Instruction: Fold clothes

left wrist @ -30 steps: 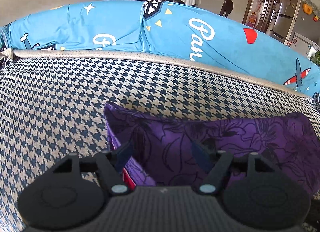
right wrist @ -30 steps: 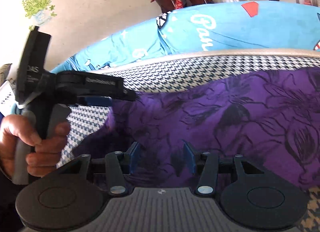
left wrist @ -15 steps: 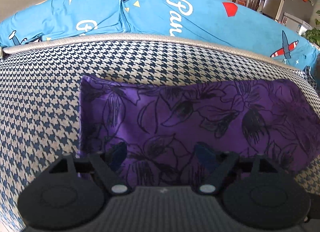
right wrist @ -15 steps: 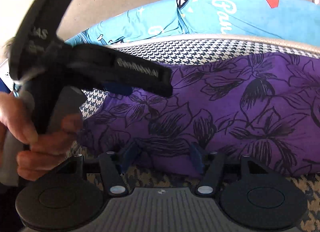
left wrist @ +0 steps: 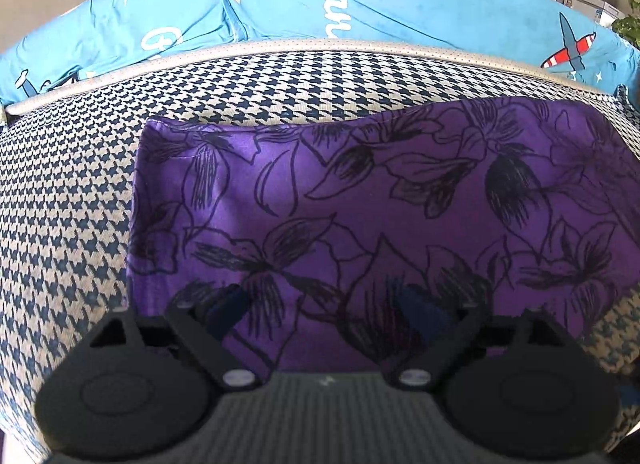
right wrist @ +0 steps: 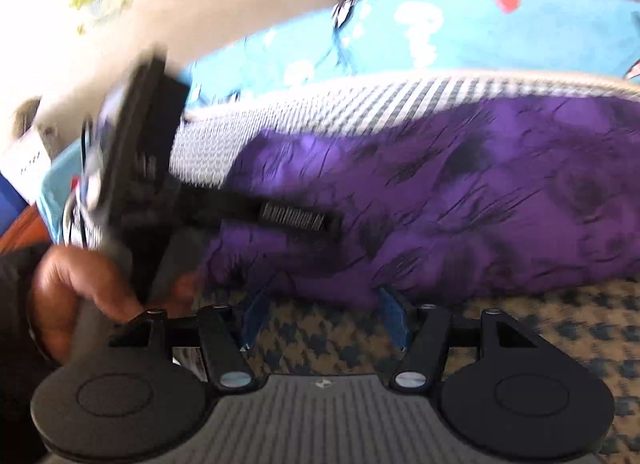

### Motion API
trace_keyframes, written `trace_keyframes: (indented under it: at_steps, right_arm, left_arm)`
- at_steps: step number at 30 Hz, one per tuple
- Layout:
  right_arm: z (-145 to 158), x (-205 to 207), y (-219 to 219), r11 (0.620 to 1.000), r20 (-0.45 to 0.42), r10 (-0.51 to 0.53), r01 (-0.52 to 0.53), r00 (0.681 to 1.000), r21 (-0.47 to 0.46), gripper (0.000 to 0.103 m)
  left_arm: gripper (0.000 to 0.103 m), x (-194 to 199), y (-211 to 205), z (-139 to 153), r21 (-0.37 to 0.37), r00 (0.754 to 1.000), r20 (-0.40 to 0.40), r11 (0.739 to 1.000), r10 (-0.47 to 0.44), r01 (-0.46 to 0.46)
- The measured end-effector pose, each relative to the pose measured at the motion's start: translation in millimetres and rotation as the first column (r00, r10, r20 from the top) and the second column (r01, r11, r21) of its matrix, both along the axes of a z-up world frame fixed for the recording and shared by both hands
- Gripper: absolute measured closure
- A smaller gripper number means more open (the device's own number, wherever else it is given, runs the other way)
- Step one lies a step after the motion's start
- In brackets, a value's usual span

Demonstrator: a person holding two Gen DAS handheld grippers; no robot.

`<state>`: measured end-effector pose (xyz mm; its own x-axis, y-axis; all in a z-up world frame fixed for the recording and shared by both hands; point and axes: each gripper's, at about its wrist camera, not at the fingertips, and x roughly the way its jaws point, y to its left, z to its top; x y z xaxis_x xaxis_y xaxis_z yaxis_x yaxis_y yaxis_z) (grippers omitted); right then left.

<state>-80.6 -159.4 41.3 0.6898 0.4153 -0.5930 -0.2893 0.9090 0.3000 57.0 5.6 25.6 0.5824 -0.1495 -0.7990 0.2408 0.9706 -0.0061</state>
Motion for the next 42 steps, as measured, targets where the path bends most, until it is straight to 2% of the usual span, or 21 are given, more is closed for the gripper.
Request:
trace_keyframes:
  at_steps: [5, 9, 12, 14, 16, 32, 37, 40, 42]
  right_arm:
    - [5.4, -3.9, -25.3, 0.992, 0.121, -0.127, 0.123, 0.984, 0.041, 0.04]
    - [0.9, 0.7, -30.3, 0.982, 0.141, -0.19, 0.19, 0.972, 0.015, 0.039]
    - [-5.4, 8.1, -29.4, 0.982, 0.144, -0.184, 0.187, 0.972, -0.006, 0.036]
    - [-11.6, 10.1, -31.7, 0.985, 0.103, -0.169, 0.171, 0.98, -0.014, 0.028]
    - [-23.0, 15.8, -33.9, 0.985, 0.039, -0.171, 0.172, 0.984, -0.018, 0.027]
    - [-30.1, 2.9, -32.7, 0.983, -0.039, -0.168, 0.164, 0.985, -0.087, 0.026]
    - [-6.4, 0.2, -31.7, 0.983, -0.009, -0.166, 0.165, 0.986, -0.083, 0.026]
    - [10.9, 4.0, -31.7, 0.99, 0.058, -0.112, 0.116, 0.992, -0.075, 0.026]
    - [13.7, 10.8, -36.9, 0.995, 0.074, -0.066, 0.071, 0.995, -0.068, 0.026]
  left_arm:
    - [0.007, -10.4, -0.3, -2.5, -0.004, 1.0, 0.014, 1.0, 0.013, -0.013]
    - [0.006, -24.2, -1.5, -1.8, -0.003, 0.999, 0.029, 1.0, 0.024, -0.024]
    - [0.004, -29.1, -2.7, -1.9, 0.0, 0.999, 0.037, 1.0, 0.027, -0.027]
    - [0.004, -31.1, -2.4, -2.4, -0.003, 0.999, 0.04, 1.0, 0.032, -0.031]
    - [0.003, -33.3, -2.8, -2.4, -0.004, 0.999, 0.042, 0.999, 0.035, -0.035]
    - [0.001, -45.4, -6.5, -0.2, -0.005, 0.997, 0.045, 0.998, 0.06, -0.06]
    - [0.001, -47.6, -7.9, 6.2, -0.022, 0.996, 0.052, 0.998, 0.066, -0.065]
    - [0.001, -48.6, -9.3, 13.8, -0.06, 0.995, 0.083, 0.997, 0.056, -0.051]
    - [0.001, -48.8, -10.7, 18.5, -0.085, 0.993, 0.106, 0.996, 0.05, -0.041]
